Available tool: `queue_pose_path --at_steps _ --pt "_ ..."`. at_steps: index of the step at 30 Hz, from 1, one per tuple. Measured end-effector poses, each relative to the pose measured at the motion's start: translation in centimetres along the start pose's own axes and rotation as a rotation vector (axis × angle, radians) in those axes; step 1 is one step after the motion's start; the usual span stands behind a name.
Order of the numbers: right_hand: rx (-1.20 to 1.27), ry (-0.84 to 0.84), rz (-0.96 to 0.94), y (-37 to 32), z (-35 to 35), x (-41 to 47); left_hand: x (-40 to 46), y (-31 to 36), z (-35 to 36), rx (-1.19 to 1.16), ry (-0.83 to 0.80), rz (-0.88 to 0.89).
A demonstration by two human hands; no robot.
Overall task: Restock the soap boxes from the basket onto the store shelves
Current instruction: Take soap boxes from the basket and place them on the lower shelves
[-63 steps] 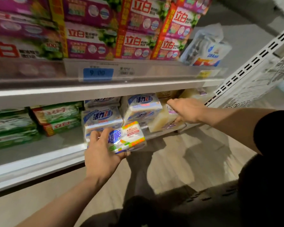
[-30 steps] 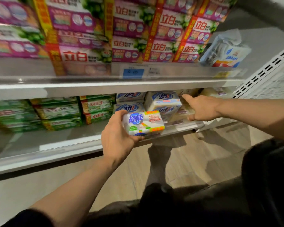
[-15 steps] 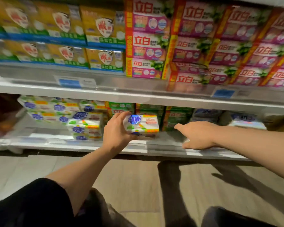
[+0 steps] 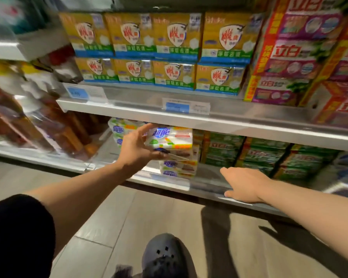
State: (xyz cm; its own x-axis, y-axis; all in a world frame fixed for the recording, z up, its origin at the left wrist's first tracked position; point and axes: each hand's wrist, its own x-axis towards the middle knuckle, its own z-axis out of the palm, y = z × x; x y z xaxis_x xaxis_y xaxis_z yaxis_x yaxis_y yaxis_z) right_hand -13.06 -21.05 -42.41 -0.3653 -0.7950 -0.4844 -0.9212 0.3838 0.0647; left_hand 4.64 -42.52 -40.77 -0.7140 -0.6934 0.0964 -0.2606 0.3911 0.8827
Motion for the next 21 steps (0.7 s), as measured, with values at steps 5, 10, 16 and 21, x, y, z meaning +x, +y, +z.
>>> queue_pose_path --at_steps 5,10,16,21 --pt "0.054 -0.042 0.071 1.0 1.7 -0.3 1.4 0.0 1.7 -0.038 -0.028 -0.032" --pt "0.094 -0.042 0.114 0.8 3.1 0.0 2.0 -0.3 1.0 -0.064 -0.087 -0.068" --pt "0.135 -0.016 0.091 -0.7 3.2 1.3 1.7 0.0 0.2 -0.067 -0.124 -0.064" --pt "0.155 -0.055 0.072 -2.0 3.7 1.8 1.9 -0.1 0.4 -0.106 -0.125 -0.079"
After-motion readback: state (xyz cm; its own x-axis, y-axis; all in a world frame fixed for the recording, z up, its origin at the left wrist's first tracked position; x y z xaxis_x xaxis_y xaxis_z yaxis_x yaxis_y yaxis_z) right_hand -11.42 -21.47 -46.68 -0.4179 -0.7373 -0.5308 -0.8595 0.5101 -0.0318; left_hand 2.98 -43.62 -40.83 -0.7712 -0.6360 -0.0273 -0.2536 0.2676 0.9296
